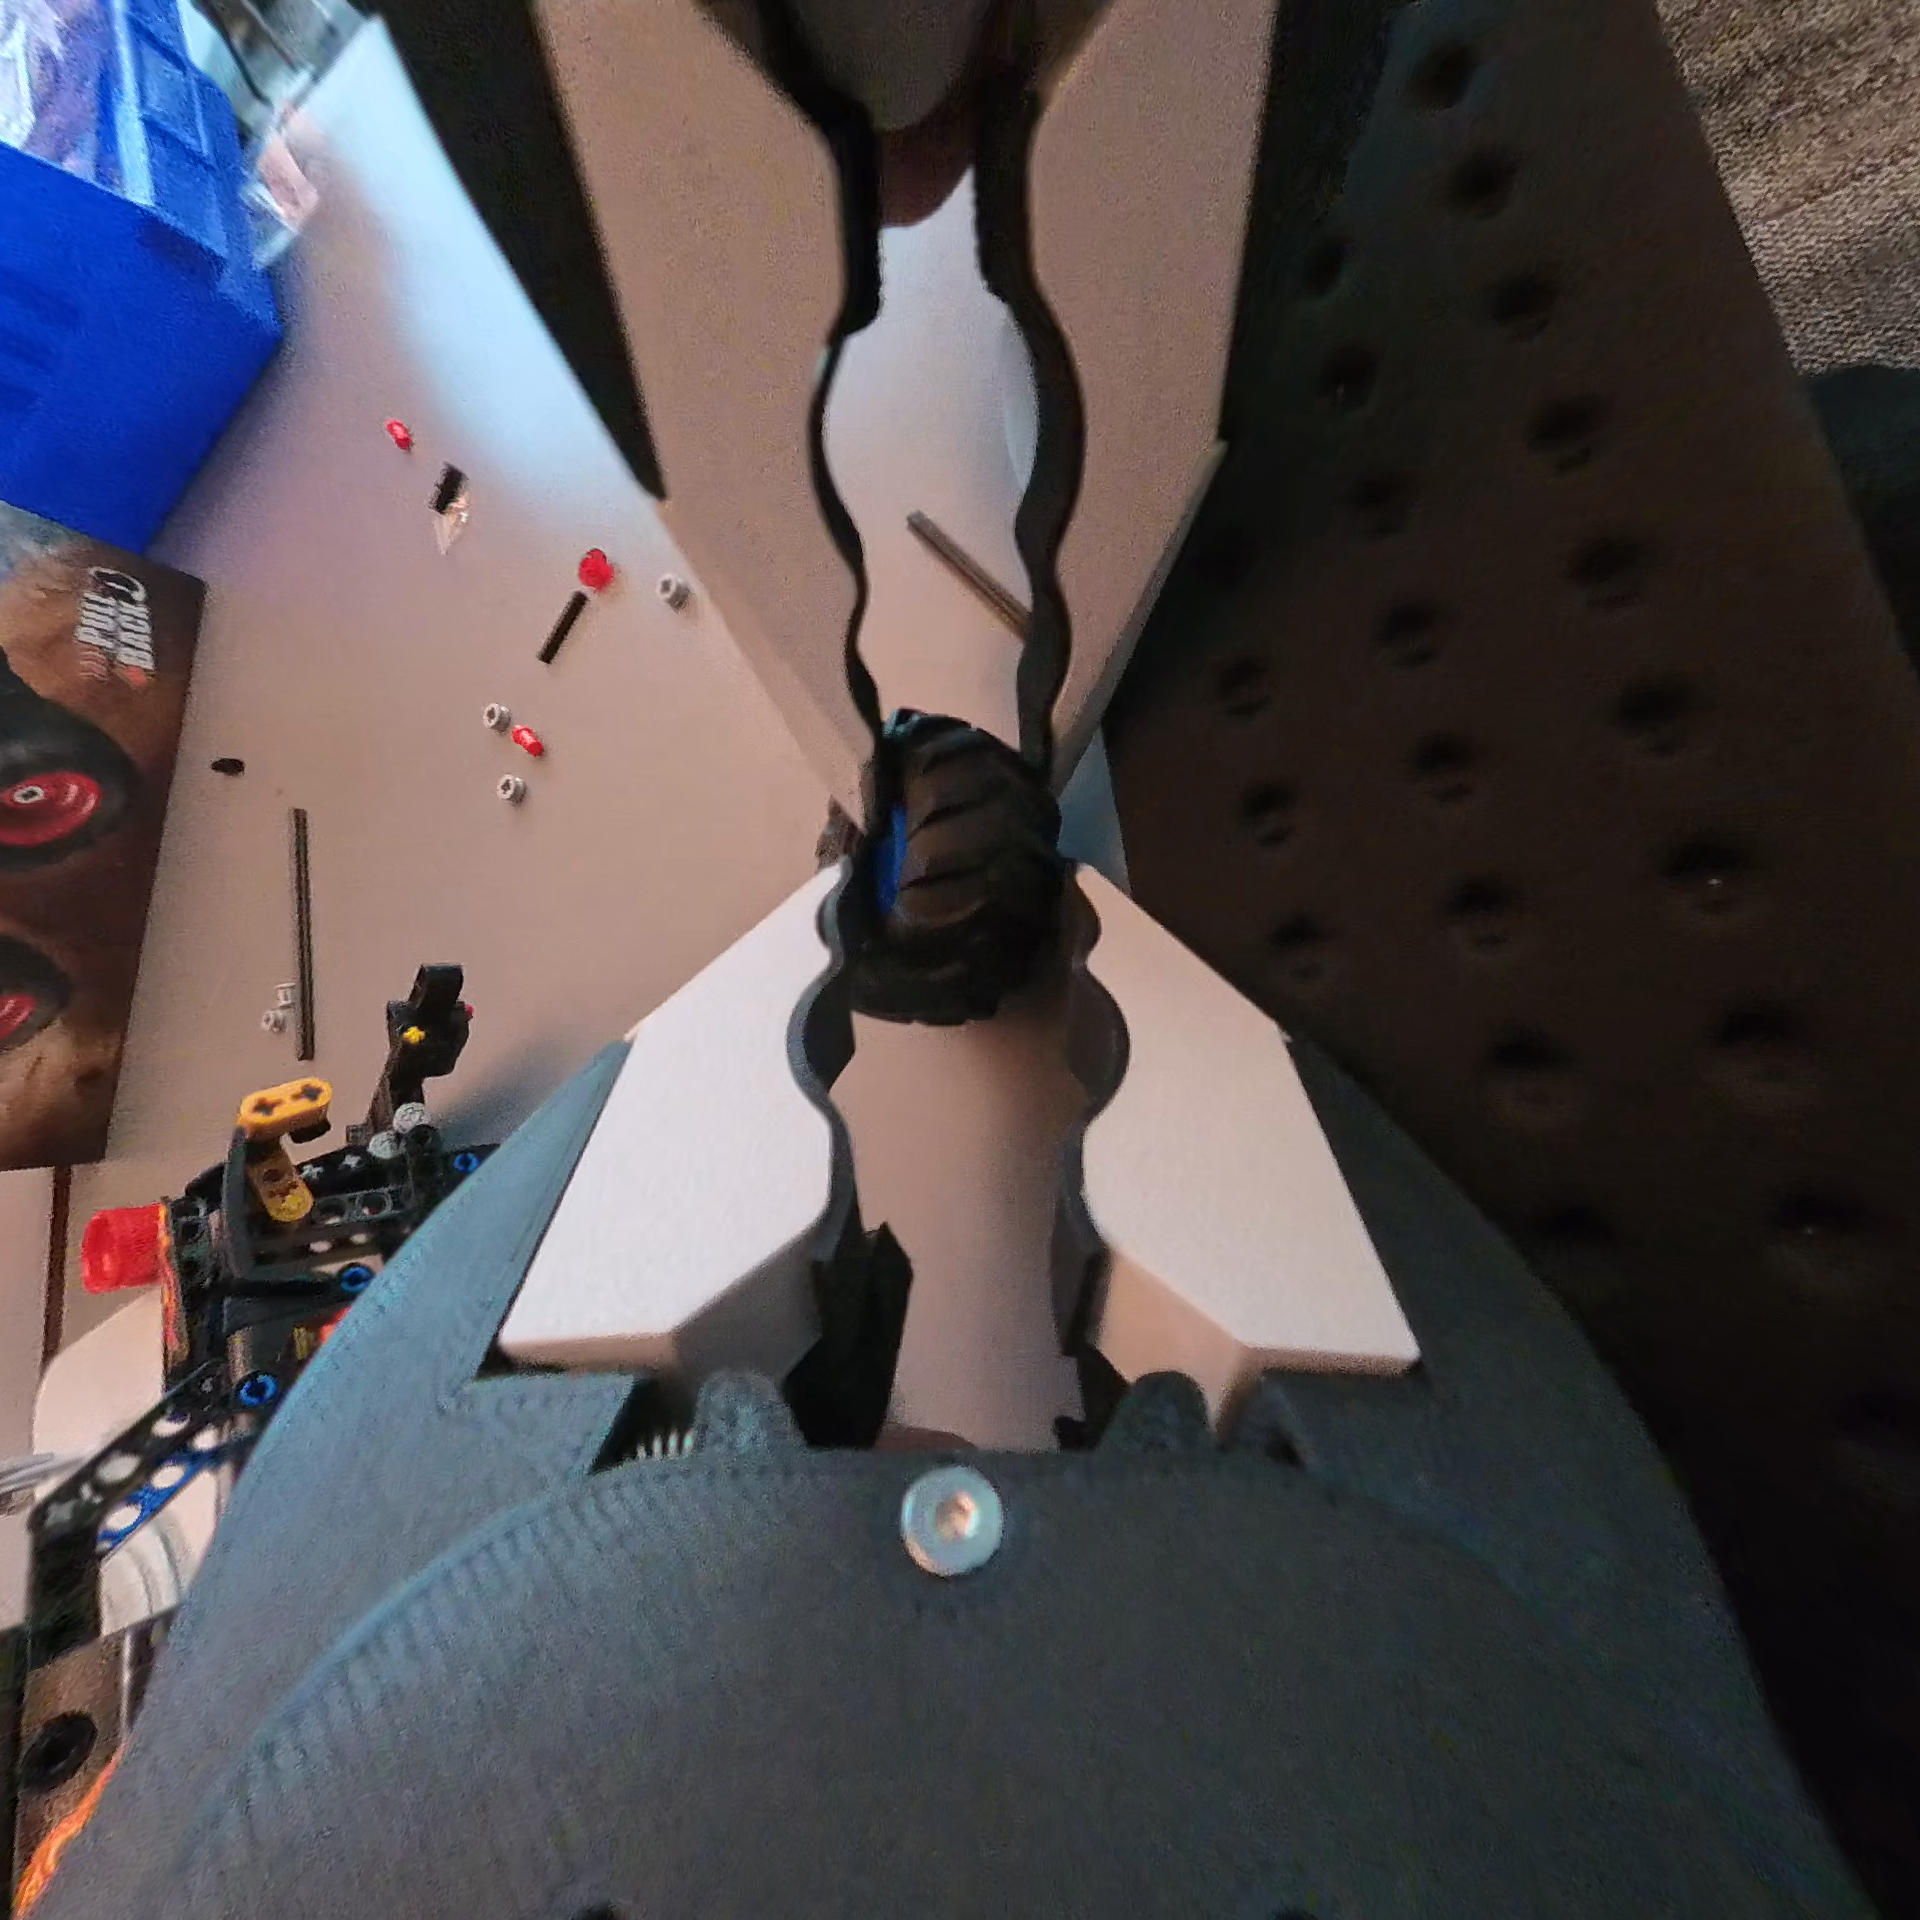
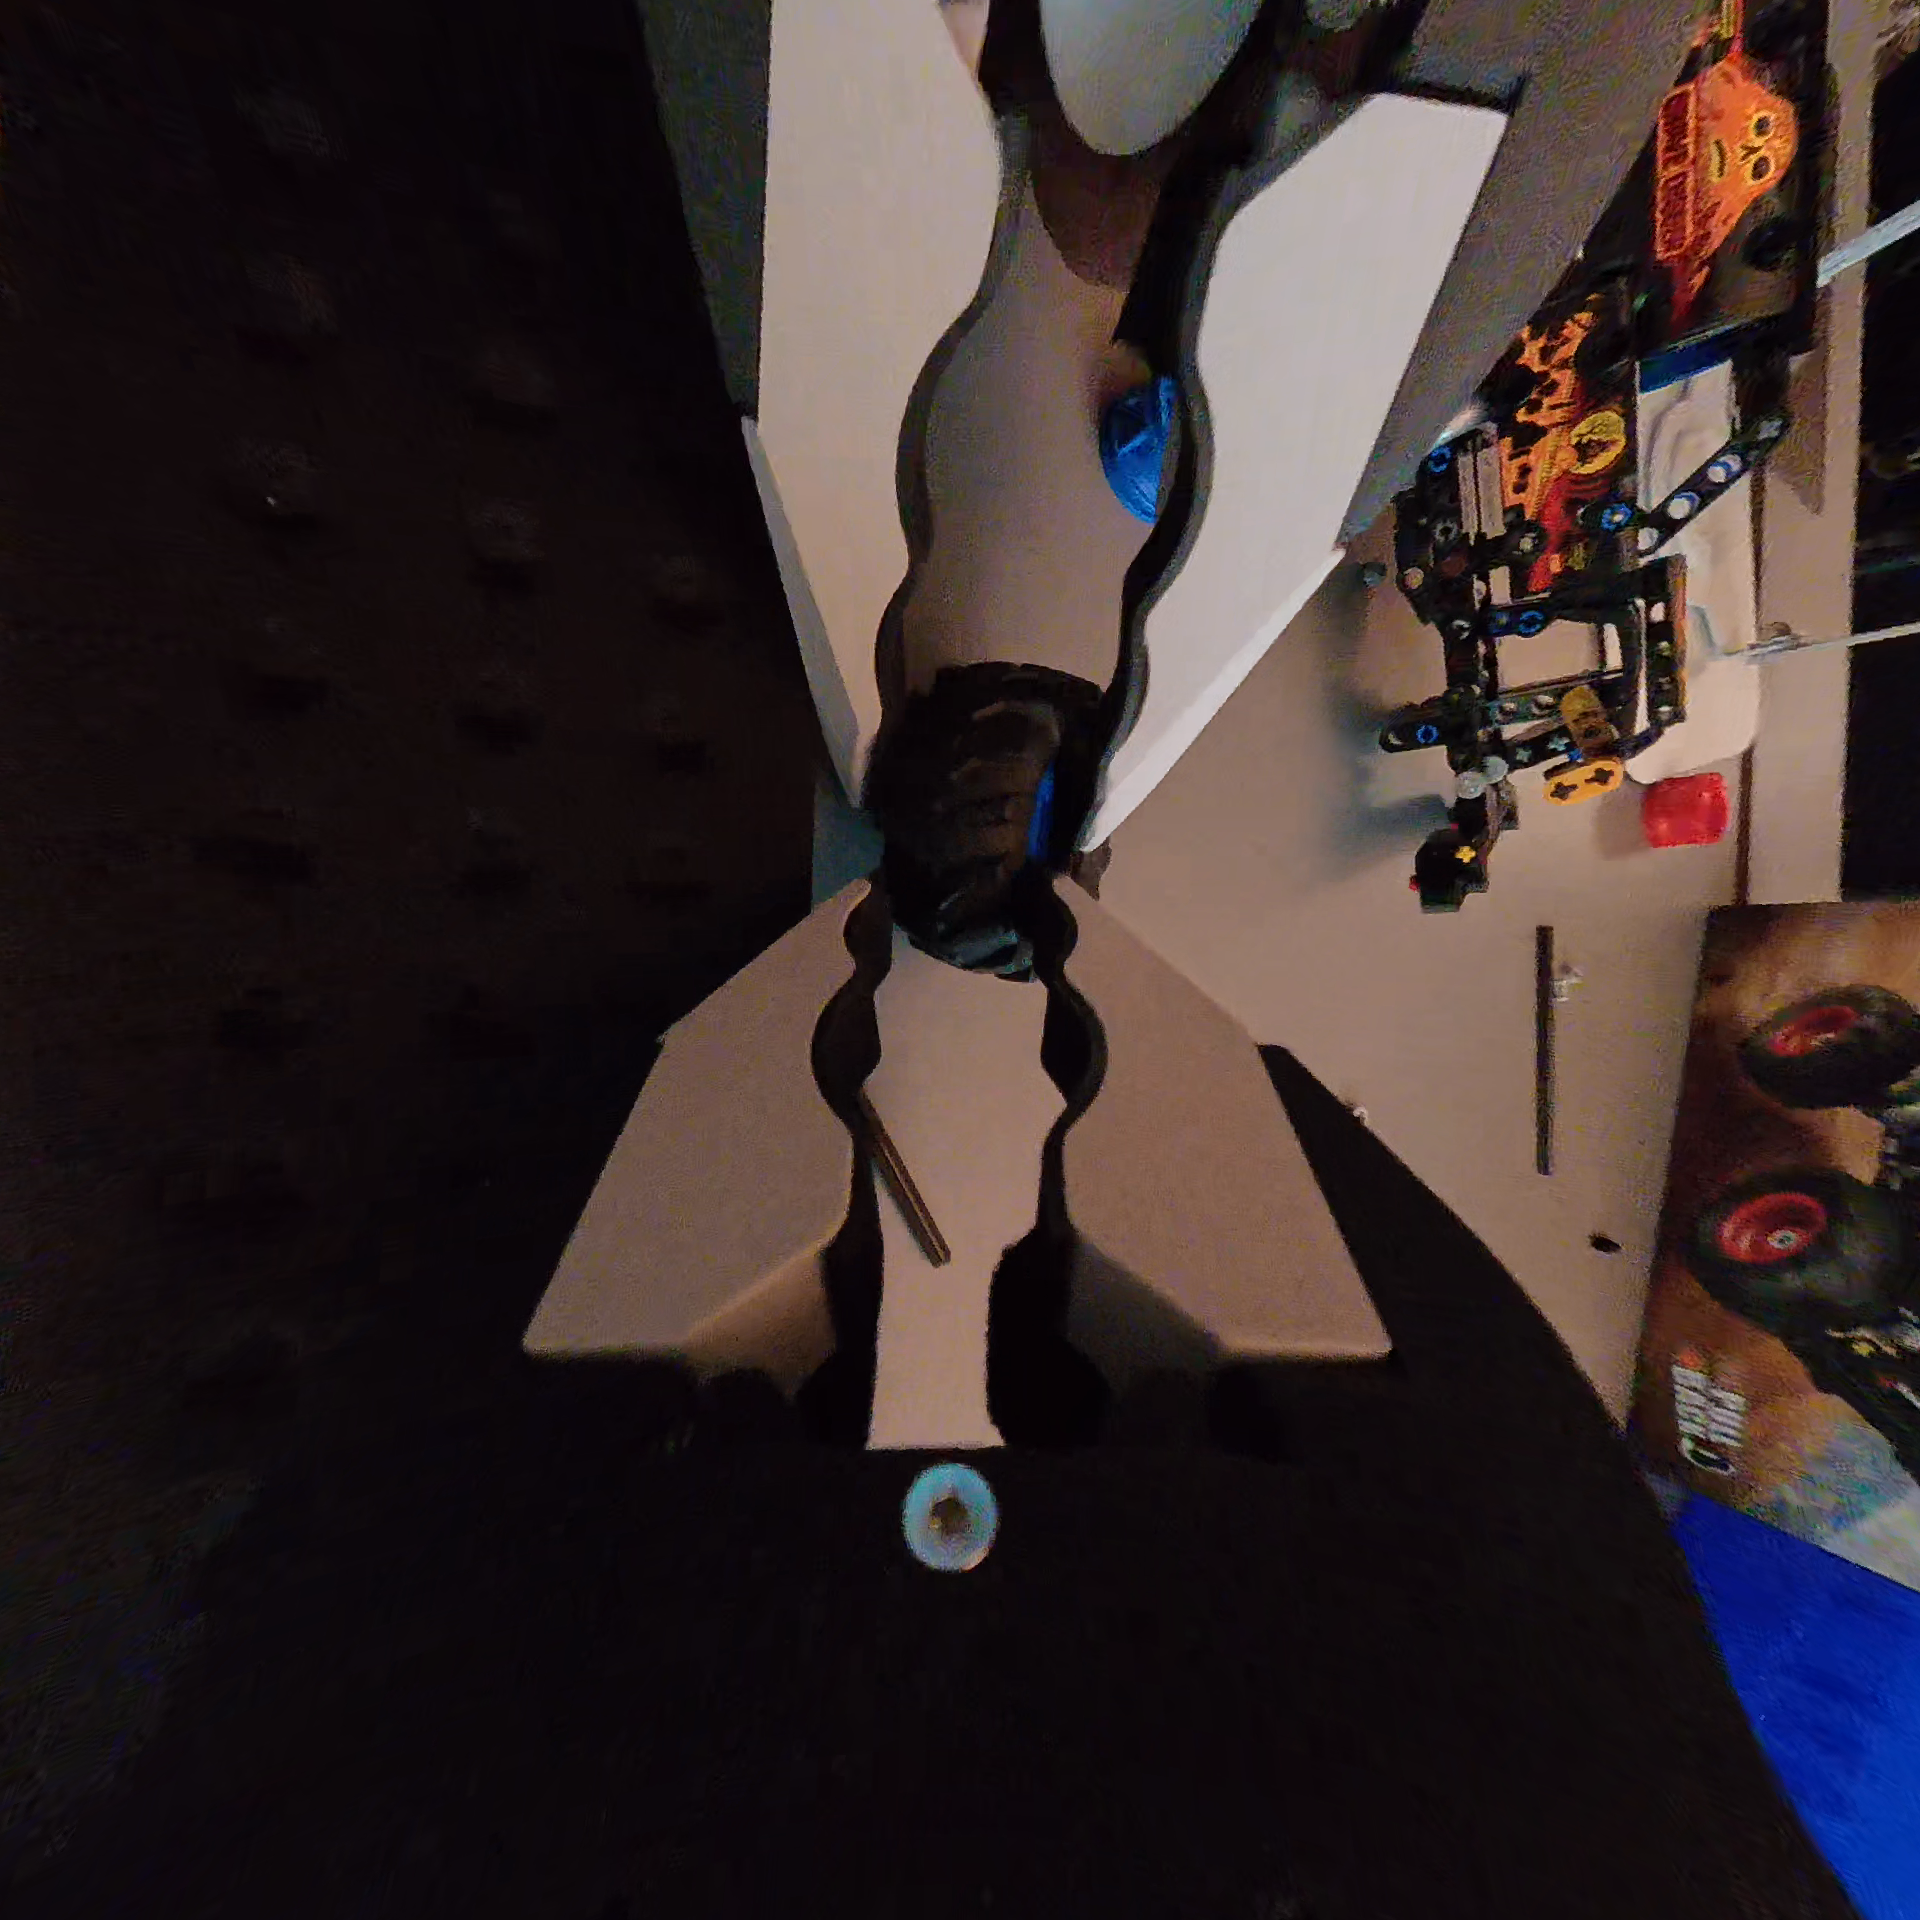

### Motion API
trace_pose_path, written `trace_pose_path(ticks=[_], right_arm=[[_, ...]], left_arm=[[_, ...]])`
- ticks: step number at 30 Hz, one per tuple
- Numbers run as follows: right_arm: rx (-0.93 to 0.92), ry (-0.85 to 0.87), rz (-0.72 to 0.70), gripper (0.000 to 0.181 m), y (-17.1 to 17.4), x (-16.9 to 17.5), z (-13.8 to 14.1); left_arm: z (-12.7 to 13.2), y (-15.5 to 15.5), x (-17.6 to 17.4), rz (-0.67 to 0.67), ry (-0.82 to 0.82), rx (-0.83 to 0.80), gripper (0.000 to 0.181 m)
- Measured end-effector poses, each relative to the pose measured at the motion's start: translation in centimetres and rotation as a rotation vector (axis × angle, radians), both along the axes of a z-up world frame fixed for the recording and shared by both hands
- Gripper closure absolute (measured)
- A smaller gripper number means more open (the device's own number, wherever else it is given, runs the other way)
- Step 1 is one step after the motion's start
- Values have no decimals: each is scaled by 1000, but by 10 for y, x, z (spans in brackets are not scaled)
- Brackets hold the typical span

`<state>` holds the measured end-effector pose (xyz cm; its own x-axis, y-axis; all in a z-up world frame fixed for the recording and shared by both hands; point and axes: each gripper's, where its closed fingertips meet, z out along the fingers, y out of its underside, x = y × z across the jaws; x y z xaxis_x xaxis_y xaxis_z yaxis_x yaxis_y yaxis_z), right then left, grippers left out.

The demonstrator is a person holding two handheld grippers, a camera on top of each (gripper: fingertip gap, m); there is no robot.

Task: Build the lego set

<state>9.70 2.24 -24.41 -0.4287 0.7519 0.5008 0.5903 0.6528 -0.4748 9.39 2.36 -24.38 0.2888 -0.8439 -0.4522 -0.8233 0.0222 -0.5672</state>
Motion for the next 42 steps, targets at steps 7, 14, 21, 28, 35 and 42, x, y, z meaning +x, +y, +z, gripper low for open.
trace_pose_path(ticks=[7, 14, 21, 28, 35, 42], right_arm=[[49, -2, -51, 155, 1, 7, 3], [123, -2, -63, 157, 10, 4, 5], [137, -13, -82, 153, 22, -8, -5], [-272, 36, -125, 170, 17, 1, 25], [-528, 13, -335, 175, 51, -14, 11], [-510, -26, -362, 179, 53, -23, 6]], left_arm=[[11, -2, -3, 53, -152, -123, 136], [6, 6, -3, 65, -116, -87, 131], [-2, 20, -7, 83, -71, -21, 145], [-6, 21, -4, 69, 5, 19, 146], [-5, 20, -1, 58, 29, 62, 147], [-6, 24, -1, 44, 104, 114, 150]])
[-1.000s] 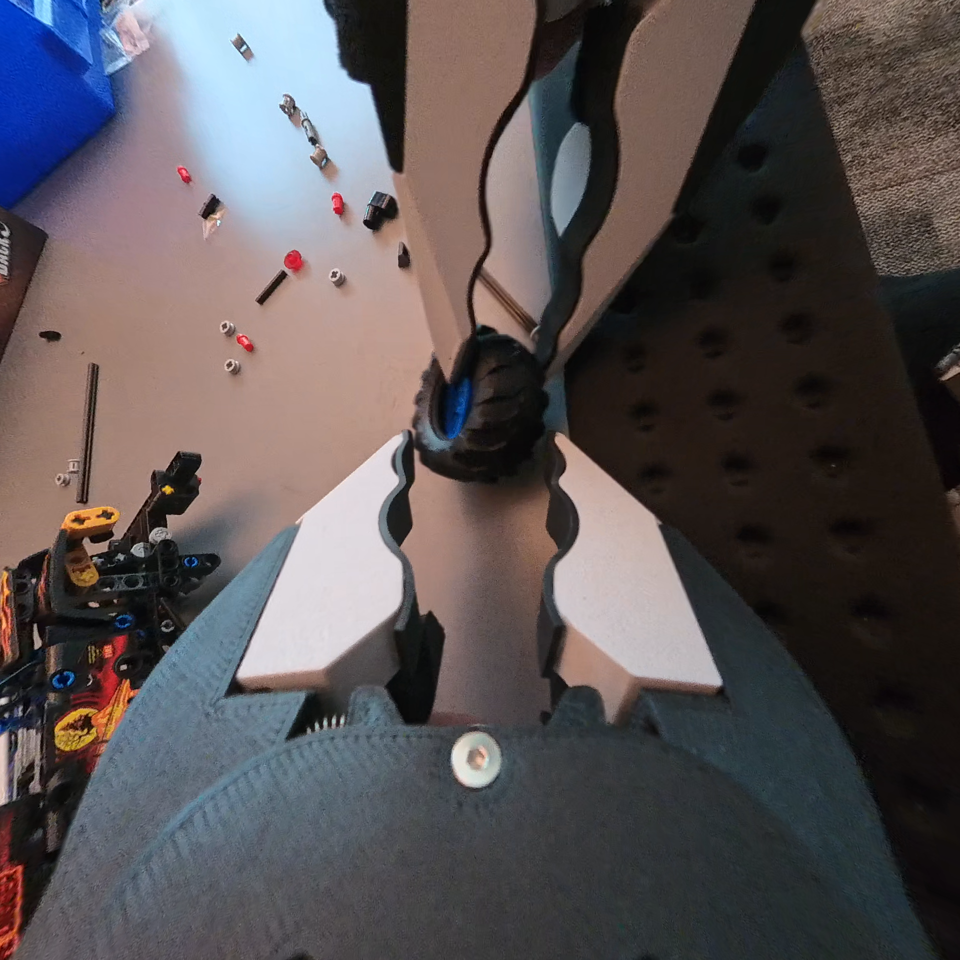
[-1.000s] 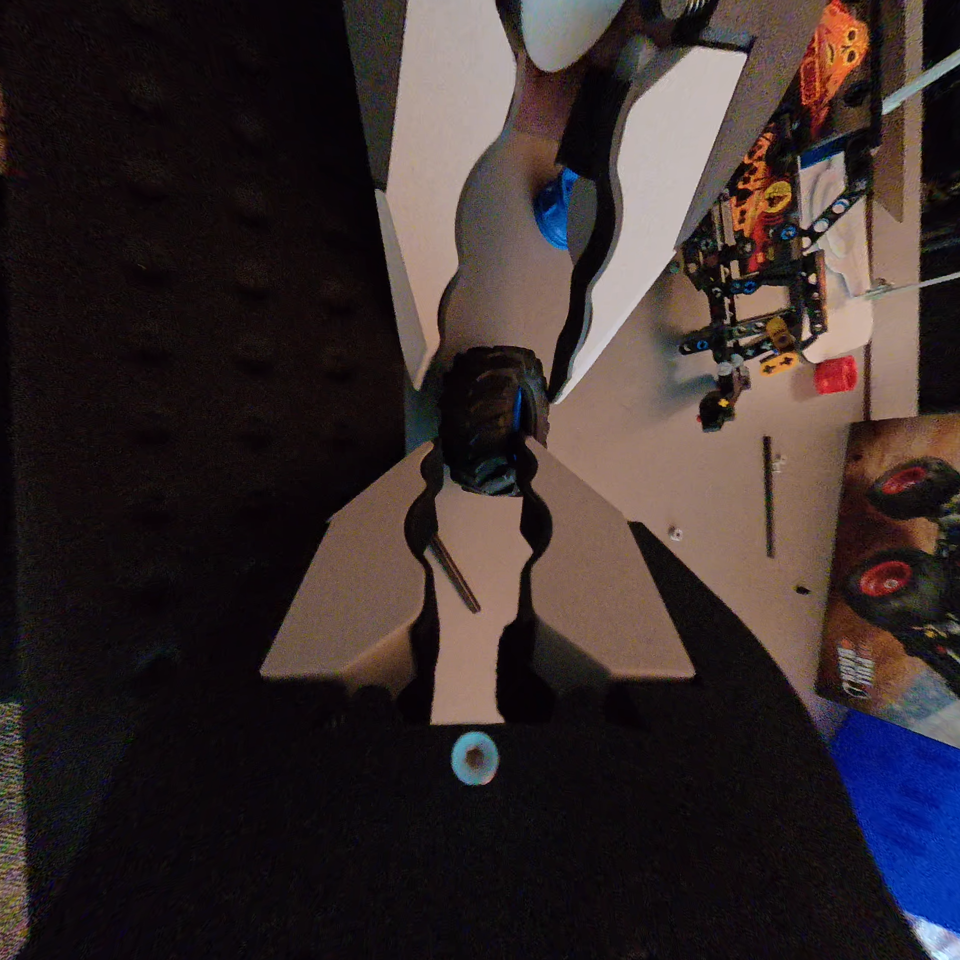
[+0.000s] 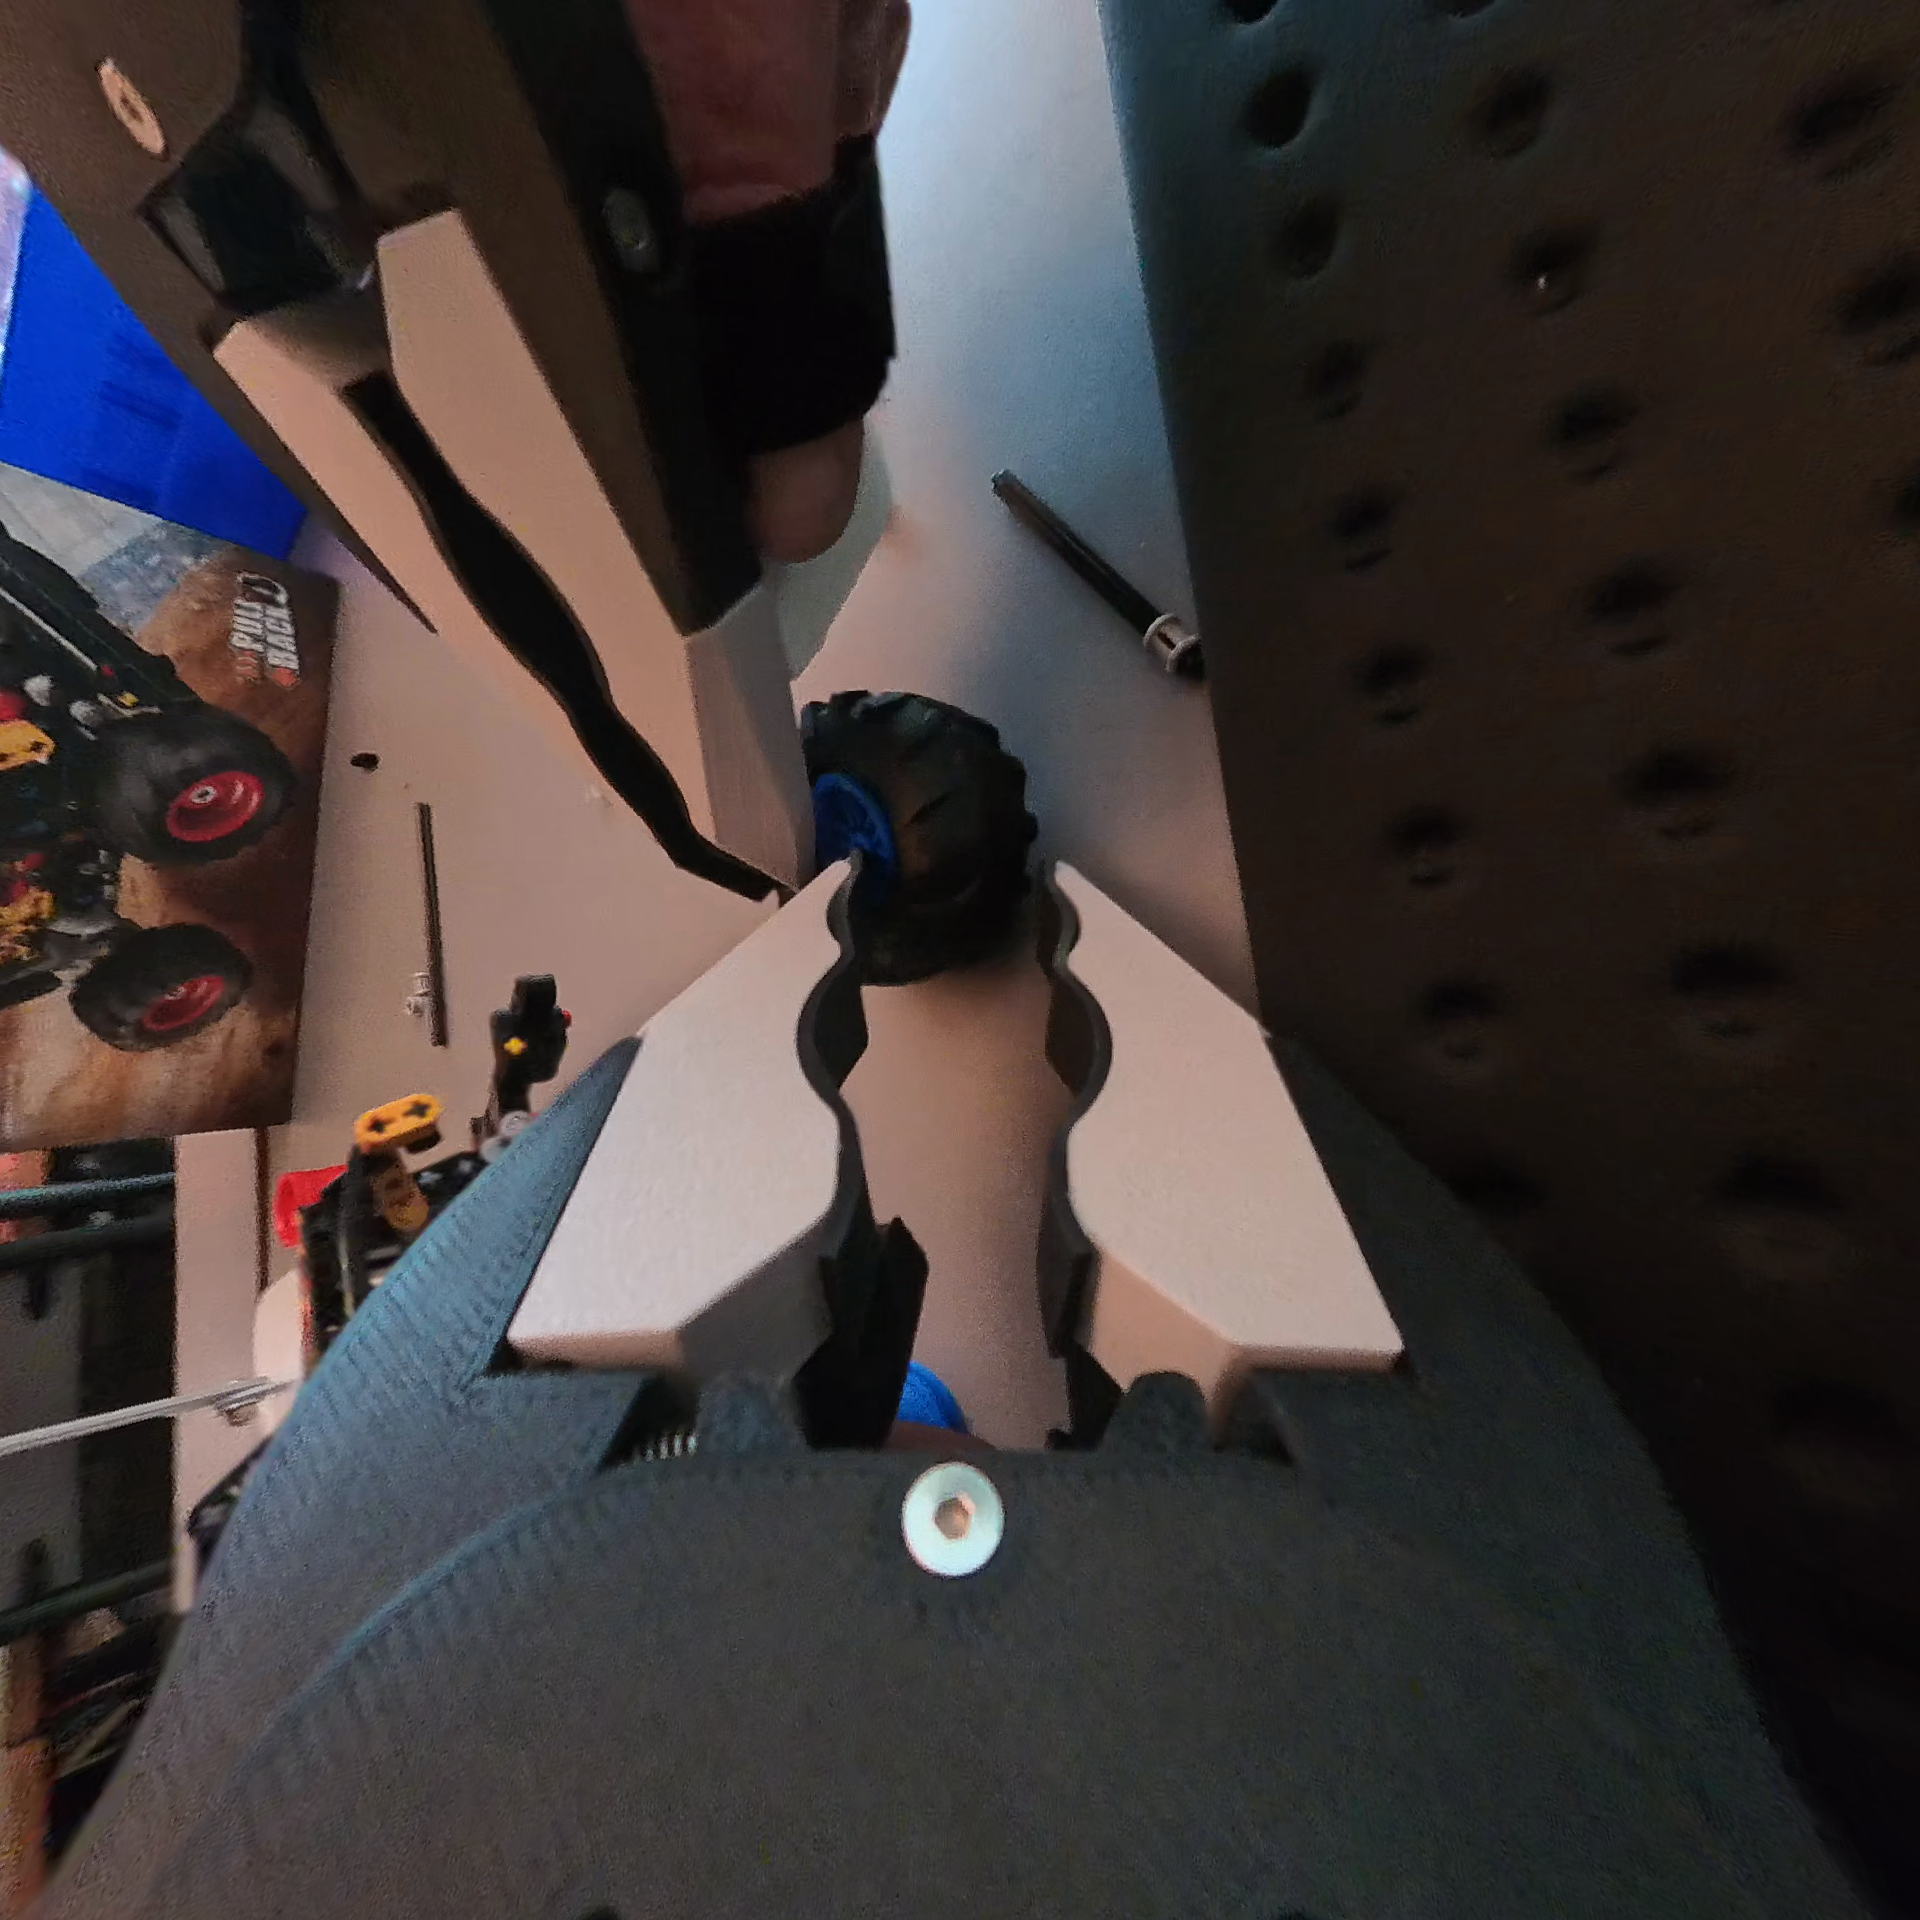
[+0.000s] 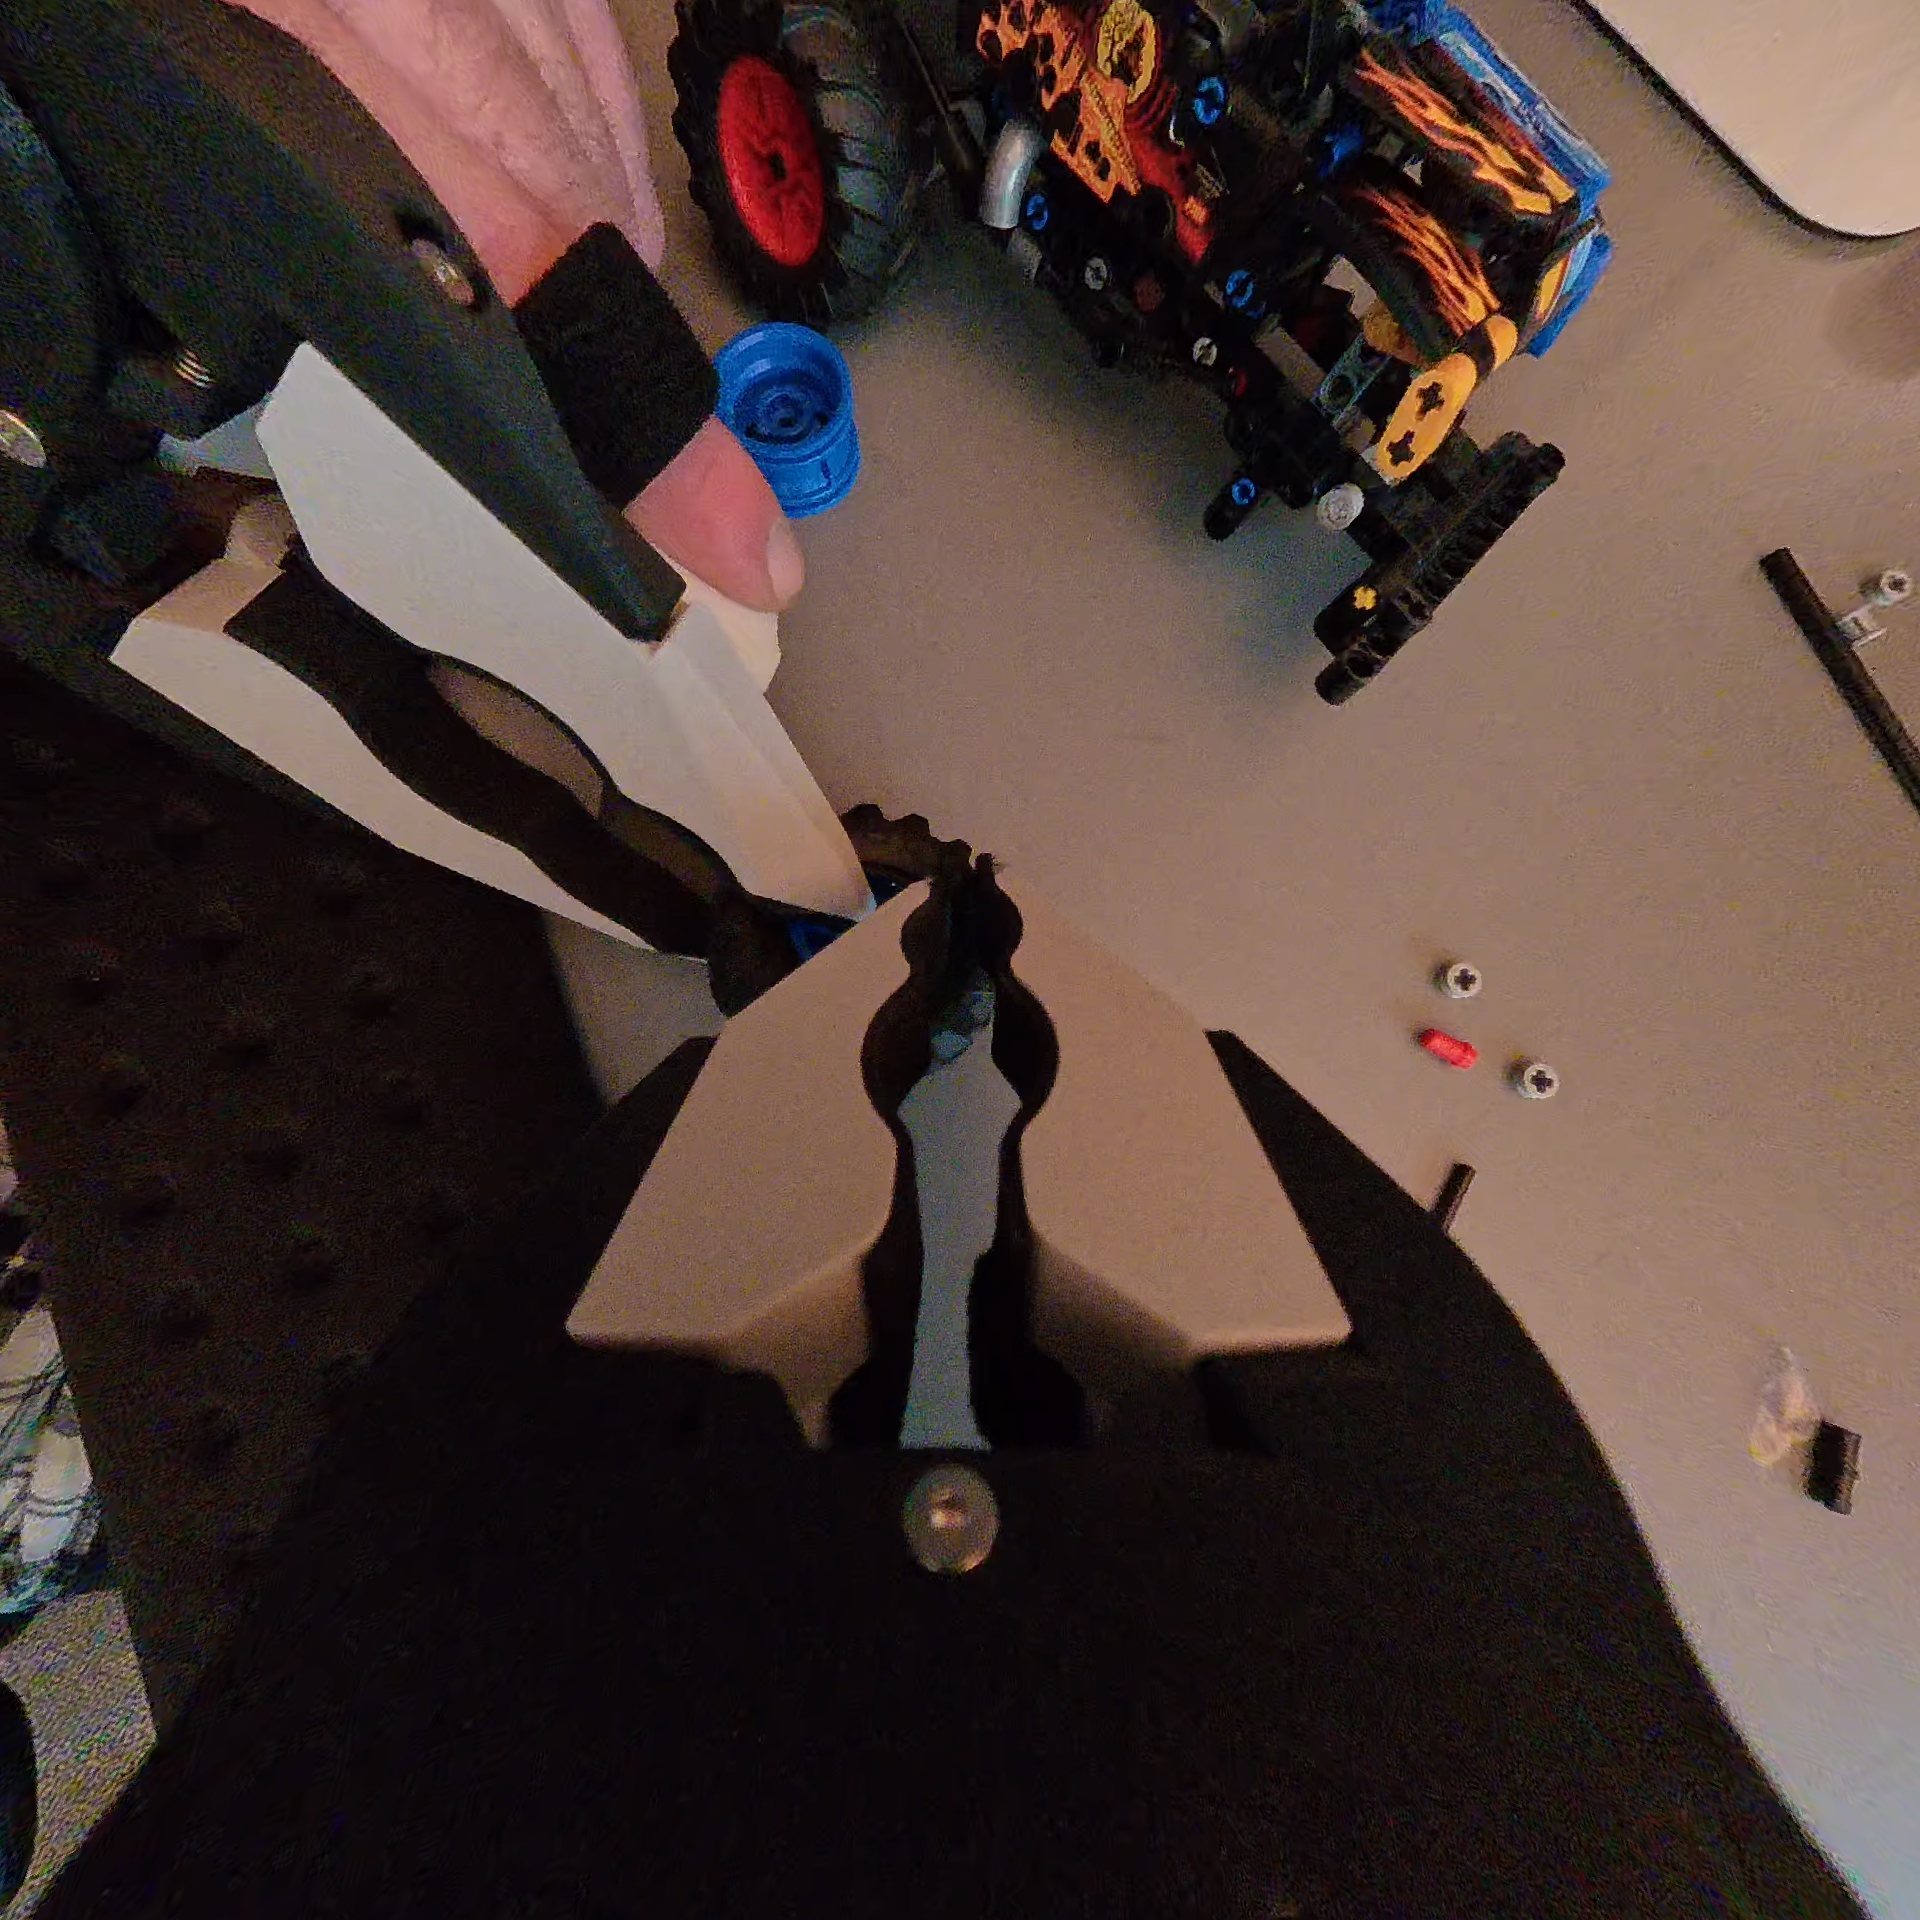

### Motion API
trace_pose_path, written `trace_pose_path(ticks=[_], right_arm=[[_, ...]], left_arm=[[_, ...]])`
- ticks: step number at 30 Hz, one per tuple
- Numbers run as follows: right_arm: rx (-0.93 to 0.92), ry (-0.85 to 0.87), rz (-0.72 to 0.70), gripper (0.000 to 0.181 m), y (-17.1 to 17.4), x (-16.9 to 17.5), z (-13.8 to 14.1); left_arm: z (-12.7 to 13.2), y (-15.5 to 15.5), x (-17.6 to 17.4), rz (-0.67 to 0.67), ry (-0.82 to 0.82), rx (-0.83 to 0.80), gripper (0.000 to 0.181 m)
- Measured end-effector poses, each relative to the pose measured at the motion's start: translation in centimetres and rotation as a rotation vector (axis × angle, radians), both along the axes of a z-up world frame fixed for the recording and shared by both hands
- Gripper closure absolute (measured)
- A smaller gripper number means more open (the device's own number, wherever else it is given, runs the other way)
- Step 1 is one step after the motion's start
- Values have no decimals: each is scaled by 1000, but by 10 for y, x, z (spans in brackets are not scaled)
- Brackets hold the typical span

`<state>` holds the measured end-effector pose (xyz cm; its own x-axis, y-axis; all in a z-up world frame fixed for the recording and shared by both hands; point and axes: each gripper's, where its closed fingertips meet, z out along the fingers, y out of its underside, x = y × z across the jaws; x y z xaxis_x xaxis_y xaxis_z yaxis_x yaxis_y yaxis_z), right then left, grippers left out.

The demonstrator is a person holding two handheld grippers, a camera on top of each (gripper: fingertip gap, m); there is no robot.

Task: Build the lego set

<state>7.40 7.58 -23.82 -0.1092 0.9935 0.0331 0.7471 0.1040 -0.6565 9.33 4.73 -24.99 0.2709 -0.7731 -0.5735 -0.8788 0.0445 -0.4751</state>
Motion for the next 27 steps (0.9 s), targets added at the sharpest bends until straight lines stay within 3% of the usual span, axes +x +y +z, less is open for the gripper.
trace_pose_path(ticks=[7, 17, 27], right_arm=[[-2, 1, -3, 181, -4, 4, 0], [-9, -47, 27, 181, -5, 4, -6], [-84, 77, -61, 181, 4, 7, 6]], left_arm=[[-1, -1, 13, -61, 87, 52, 157], [-2, 4, 19, -39, 120, 48, 157], [6, -1, 0, -15, -39, -20, 155]])
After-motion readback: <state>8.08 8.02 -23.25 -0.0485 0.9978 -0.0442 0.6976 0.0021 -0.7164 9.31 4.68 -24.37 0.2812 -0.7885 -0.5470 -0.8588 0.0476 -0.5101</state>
